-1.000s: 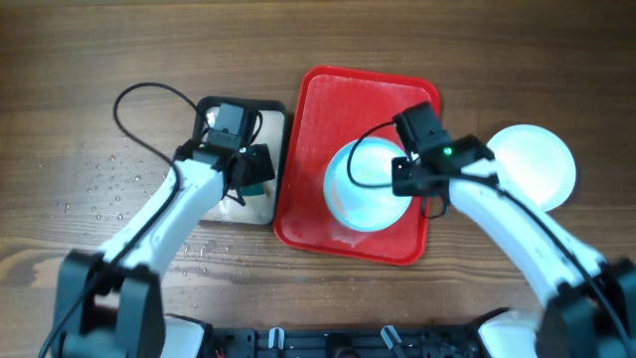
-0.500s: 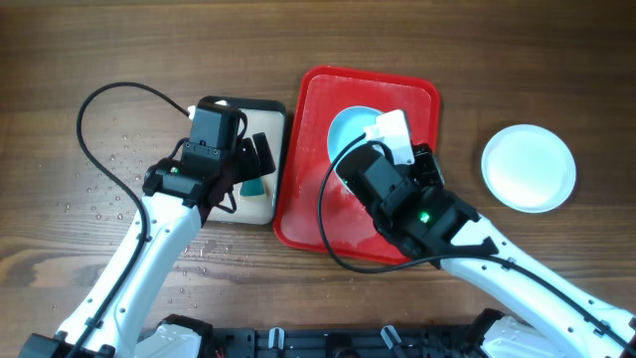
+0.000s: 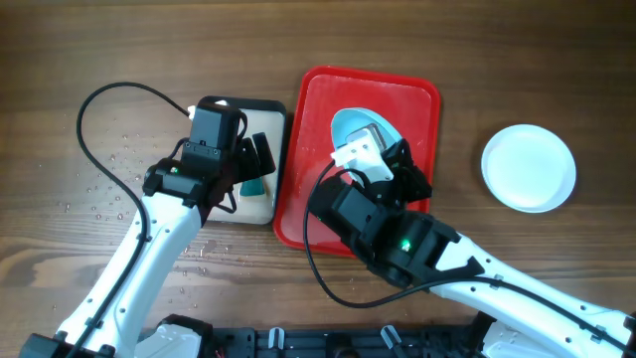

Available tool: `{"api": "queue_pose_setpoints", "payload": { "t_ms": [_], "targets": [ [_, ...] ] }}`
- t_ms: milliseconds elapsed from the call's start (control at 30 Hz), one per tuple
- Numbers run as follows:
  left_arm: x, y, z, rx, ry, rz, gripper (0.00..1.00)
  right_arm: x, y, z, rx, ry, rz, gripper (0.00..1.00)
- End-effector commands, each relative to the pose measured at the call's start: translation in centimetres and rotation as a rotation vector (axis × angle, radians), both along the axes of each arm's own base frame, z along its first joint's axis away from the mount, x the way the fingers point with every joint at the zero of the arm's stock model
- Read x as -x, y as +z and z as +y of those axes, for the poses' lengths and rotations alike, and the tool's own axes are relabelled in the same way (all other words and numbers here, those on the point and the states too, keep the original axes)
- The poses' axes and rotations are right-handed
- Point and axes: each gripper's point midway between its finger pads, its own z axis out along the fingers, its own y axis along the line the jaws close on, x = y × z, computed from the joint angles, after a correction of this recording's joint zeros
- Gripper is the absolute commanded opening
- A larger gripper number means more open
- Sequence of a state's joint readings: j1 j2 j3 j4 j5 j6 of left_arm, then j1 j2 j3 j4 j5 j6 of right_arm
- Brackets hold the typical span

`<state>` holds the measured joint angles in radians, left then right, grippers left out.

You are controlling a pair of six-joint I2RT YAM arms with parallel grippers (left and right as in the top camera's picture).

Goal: Clean dirty plates on tray and stack at the side
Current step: 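Lift the blue plate with the right gripper and stack it on the pile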

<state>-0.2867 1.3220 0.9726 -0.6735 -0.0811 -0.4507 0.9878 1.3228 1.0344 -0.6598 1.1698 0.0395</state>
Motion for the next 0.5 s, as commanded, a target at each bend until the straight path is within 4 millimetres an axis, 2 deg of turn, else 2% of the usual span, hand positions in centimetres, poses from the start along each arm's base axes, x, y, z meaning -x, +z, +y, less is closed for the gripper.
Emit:
{"api": "queue_pose_setpoints", "payload": {
  "t_ms": [0,467],
  "targets": [
    [-0.08,0.28,0.01,0.010,0.006,-0.006,1.00,-0.13,1.35,-0.39,0.045,-0.021,-0.050,0.04],
    [-0.08,0.28,0.01,0.010,0.006,-0.006,1.00,-0.25,1.51,-0.21,0.037,-0.019,-0.058,0.04]
  ]
}}
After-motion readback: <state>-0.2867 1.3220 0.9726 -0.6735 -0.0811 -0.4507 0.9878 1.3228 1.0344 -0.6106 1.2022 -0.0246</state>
